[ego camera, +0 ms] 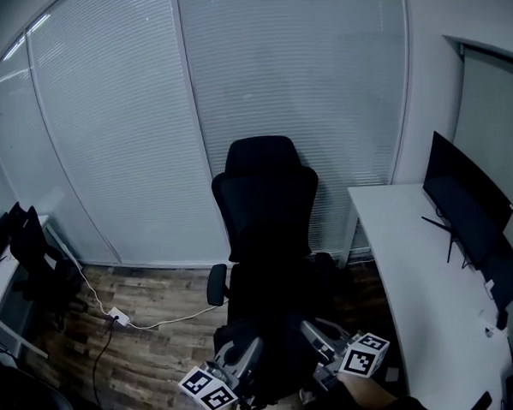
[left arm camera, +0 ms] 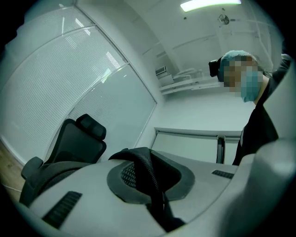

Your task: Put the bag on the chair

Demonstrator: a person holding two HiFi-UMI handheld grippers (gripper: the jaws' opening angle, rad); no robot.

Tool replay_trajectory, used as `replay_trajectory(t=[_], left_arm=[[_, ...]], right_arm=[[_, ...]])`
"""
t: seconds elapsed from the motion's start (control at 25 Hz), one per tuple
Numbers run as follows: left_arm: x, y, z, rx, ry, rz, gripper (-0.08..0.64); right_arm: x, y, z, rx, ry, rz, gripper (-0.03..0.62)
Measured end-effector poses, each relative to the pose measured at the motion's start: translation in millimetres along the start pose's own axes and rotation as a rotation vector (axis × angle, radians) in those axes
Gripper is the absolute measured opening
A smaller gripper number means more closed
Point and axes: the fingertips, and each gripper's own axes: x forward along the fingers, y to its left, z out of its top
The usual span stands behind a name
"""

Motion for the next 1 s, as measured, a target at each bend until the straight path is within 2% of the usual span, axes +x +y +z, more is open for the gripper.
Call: replay_trajectory(t=[0.24, 0.76, 1.0], left_arm=[[38, 28, -2, -0.001, -0.023, 0.045, 0.035], [133, 84, 5, 0.042, -0.095, 0.135, 0.035], [159, 102, 10, 0.051, -0.093, 0.142, 0.035]], right_arm=[[18, -40, 23, 0.008, 0.03, 0.034, 0.055], [68, -122, 93, -0.055, 0.08, 0.121, 0.055], [86, -145, 112, -0.054, 0.066, 0.115, 0.055]])
